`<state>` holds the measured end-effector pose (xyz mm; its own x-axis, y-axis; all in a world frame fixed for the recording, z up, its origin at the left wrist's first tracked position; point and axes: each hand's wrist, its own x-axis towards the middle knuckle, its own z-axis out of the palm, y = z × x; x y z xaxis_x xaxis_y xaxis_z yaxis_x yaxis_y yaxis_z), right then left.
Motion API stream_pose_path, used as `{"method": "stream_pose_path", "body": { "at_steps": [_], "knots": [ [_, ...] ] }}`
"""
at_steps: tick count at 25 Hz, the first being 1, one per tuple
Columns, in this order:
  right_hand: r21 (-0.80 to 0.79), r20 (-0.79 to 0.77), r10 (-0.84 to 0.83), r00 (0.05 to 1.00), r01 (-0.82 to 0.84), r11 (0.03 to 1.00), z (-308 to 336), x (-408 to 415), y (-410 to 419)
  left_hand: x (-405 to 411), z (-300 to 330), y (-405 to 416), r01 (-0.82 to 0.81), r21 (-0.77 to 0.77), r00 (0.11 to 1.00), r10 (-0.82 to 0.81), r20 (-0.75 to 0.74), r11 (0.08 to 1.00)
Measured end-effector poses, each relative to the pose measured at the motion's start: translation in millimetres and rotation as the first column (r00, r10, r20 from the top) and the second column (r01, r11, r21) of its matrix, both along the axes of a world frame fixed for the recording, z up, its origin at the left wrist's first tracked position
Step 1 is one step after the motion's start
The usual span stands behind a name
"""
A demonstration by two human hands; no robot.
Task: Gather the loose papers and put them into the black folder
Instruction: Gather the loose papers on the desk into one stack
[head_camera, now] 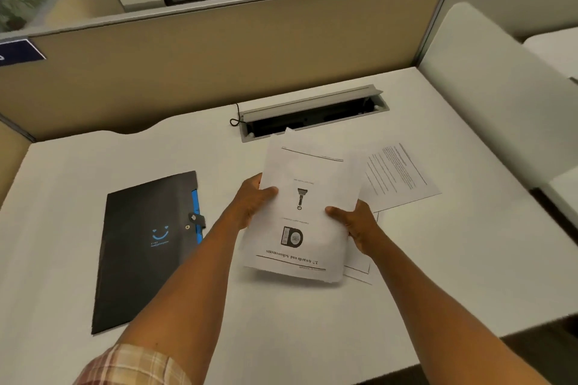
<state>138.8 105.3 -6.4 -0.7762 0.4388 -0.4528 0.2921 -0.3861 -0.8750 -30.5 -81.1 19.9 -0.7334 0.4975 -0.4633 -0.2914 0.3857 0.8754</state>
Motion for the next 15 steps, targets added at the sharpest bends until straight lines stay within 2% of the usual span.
{"method": "stream_pose_path", "body": {
  "at_steps": [4,8,11,15],
  "knots": [
    [0.013,0.015,-0.296,0.955,0.295,0.955,-11.1,30.1,19.3,-1.5,12.4,64.2,0.231,-0.099,0.960,-0.243,-0.139,0.968],
    [-0.033,0.017,-0.514,0.857,0.515,0.857,-23.8,42.2,41.4,-6.4,16.1,129.4,0.256,-0.295,0.880,-0.348,-0.323,0.921],
    [-0.071,0.055,-0.653,0.755,0.655,0.752,-29.4,42.4,56.1,-13.6,9.4,163.2,0.276,-0.437,0.830,-0.442,-0.340,0.856],
    [-0.055,0.112,-0.770,0.628,0.777,0.627,-39.9,35.4,70.1,-22.7,-4.9,199.0,0.334,-0.615,0.707,-0.621,-0.338,0.714]
  ]
}}
